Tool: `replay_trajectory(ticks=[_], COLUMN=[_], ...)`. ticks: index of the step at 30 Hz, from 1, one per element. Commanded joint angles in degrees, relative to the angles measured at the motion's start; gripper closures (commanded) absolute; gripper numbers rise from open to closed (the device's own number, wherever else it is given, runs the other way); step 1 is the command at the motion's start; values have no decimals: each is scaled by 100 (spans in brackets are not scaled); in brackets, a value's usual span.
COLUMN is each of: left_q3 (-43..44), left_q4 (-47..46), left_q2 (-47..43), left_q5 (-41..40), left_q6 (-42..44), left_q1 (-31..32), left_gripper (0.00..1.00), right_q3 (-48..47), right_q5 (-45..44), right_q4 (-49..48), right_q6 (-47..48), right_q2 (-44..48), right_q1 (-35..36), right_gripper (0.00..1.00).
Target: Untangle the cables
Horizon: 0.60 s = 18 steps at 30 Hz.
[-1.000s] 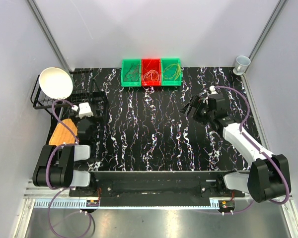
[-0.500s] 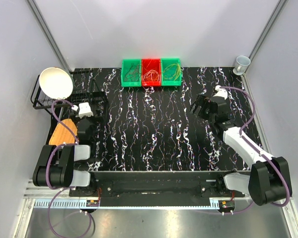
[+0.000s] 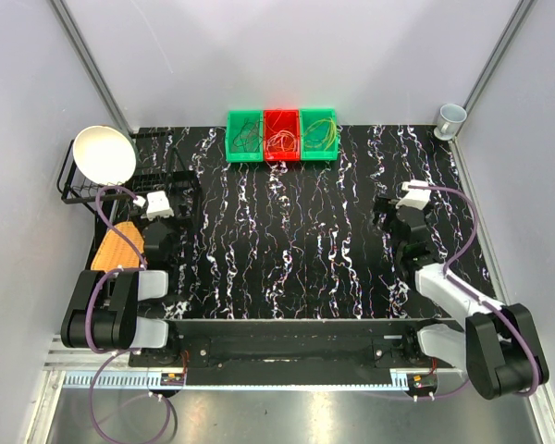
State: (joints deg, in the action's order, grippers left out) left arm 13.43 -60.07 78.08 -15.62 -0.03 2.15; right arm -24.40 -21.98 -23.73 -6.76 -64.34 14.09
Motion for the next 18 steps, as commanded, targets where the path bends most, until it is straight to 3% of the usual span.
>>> replay_trajectory(ticks=[1,6,12,17,18], left_q3=[-34,-34,-42,-42,-42], left_q4=[-382,-382,-382,-374,-382], left_q2=[40,40,40,40,40], left_q5=[419,419,428,428,428], left_q6=[-120,-120,-111,-120,-120], left_q1=[48,40,48,40,48], left_gripper=[1,1,1,1,1], right_q3=[259,612,6,445,393], right_q5=[-500,-282,386,869,888], right_q4=[-1482,-2934,-2408,-4172,-3523], right_q6=[650,554,650,413,413], right_q2=[-368,-1282,-1670,-2547,-2436], right_q1=[-169,-485,-951,-1374,-1382], right_gripper=[0,0,0,0,0])
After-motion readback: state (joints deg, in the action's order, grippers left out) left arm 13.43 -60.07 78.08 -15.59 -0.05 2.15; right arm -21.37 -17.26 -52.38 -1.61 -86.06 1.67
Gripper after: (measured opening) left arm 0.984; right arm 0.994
